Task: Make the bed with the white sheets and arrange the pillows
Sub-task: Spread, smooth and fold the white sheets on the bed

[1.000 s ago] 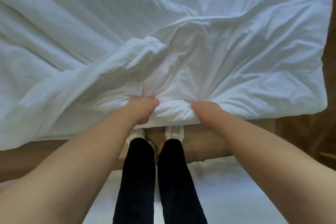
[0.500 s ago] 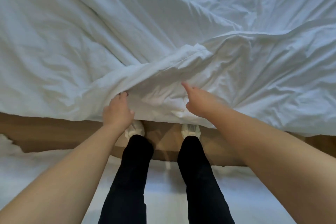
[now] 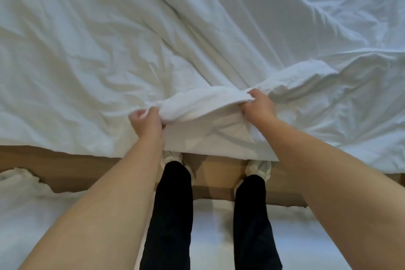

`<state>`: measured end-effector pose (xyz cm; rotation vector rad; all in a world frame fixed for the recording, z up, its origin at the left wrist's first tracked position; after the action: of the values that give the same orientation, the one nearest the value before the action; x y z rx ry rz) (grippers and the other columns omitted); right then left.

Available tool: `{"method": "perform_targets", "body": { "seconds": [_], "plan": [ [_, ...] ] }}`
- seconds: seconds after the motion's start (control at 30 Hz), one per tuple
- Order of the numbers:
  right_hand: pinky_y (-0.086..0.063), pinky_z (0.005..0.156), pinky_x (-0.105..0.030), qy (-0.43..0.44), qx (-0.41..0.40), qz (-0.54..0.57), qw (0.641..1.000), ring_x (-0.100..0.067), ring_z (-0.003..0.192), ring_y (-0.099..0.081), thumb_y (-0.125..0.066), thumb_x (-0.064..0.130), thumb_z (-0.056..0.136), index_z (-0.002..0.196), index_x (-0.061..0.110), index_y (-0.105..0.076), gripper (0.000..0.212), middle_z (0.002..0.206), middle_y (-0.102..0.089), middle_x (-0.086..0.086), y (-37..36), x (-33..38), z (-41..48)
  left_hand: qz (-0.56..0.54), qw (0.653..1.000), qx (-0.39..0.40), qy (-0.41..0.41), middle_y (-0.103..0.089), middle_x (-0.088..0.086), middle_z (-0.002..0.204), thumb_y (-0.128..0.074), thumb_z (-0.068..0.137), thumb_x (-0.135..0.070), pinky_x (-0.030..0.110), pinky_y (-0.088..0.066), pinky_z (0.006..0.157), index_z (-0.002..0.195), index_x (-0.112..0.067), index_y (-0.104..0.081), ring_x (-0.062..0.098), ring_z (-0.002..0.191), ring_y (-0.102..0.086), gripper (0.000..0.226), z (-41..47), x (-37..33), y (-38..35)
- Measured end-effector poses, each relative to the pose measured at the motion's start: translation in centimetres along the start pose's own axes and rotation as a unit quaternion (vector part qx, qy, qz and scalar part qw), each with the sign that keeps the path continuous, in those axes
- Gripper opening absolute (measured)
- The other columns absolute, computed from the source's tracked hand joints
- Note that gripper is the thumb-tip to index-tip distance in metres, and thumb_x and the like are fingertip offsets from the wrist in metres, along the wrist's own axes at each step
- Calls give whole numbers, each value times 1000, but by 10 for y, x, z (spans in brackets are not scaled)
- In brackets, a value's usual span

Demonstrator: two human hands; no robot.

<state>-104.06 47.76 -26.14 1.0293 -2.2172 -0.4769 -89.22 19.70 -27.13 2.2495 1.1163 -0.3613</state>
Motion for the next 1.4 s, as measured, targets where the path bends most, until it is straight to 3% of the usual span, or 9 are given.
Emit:
{"method": "perform_targets", "body": {
  "seconds": [0.17, 0.3, 0.5, 0.67, 0.9, 1.07, 1.17, 1.27, 1.4],
  "plan": [
    [-56, 82, -51, -41, -133, 131, 982, -34, 89, -63, -59, 36, 76, 82, 23, -54, 15, 80, -60, -3, 68, 63, 23, 179, 926, 115, -313, -57, -4, 91, -55, 76, -14, 33, -50, 84, 88, -25, -54, 27, 97, -61, 16, -38, -192, -85],
    [-48, 93, -37, -4, -156, 228, 961, -26, 110, -57, -61, 24, 87, 145, 26, -29, 67, 134, -53, -9, 114, 135, 49, 401, 780, 275, -394, -46, 9, 143, -45, 93, -21, 29, -37, 100, 148, -22, -29, 26, 128, -47, 57, -83, -256, -168],
    [-32, 110, -44, 172, -75, -198, 962, -25, 140, -33, -62, 43, 87, 153, 24, -20, 81, 155, -30, -2, 38, 89, -14, 617, 508, 199, -567, -64, 12, 107, -56, 88, -21, 37, -42, 75, 109, -14, -58, 35, 99, -59, 23, -89, -131, -145],
    [-13, 110, -71, 131, 12, -501, 855, -38, 148, 7, -63, 57, 82, 151, 24, 19, 112, 161, 13, -14, -32, -29, -13, 740, 307, 168, -575, -19, 27, 153, -79, 62, -25, 55, -18, 113, 151, -16, -23, 41, 141, -23, 106, -23, -30, -140],
    [-47, 86, -41, 137, -14, -425, 895, -39, 107, -61, -54, 6, 87, 132, 16, -53, 46, 119, -62, -18, -24, -12, 66, 737, 305, 160, -581, -67, 21, 100, -58, 84, -1, 37, -41, 66, 115, -8, -60, 40, 90, -65, 32, -22, -42, -213],
    [-43, 82, -33, 171, 191, -391, 884, -35, 110, -59, -49, 5, 90, 113, 7, -64, 27, 115, -64, -16, -31, 1, 6, 828, 148, 228, -492, -63, 6, 114, -52, 88, -9, 33, -46, 74, 118, -20, -61, 28, 106, -63, 33, -49, -41, -156],
    [-42, 81, -32, 168, 330, -389, 844, -33, 108, -58, -46, 1, 90, 98, 11, -62, 21, 111, -61, -15, -69, -9, -42, 870, 119, 300, -371, -60, 4, 117, -50, 89, -10, 31, -45, 75, 127, -23, -52, 24, 108, -59, 40, -42, -17, -94],
    [-41, 86, -32, 152, 355, -397, 832, -32, 116, -55, -46, 2, 92, 125, 9, -57, 35, 125, -58, -14, -93, -29, -61, 882, 132, 320, -319, -56, 2, 128, -50, 90, -9, 31, -47, 81, 137, -25, -44, 23, 113, -57, 50, -24, 8, -64],
    [-28, 114, -40, 101, 398, -380, 829, -29, 143, -31, -52, 24, 95, 154, 22, -22, 66, 158, -29, -6, -110, -60, -66, 878, 247, 328, -247, -44, 7, 144, -51, 91, -34, 37, -38, 101, 147, -23, -32, 27, 128, -46, 60, -12, 27, -61]
  ]
}}
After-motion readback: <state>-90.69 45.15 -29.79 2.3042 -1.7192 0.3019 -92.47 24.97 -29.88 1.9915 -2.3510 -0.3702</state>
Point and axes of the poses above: each hand's wrist, its own z-axis towards the middle knuckle, its own y-axis out of the back of the hand, x = y × z, the point moved 7 cm from there along z, towards the middle knuckle
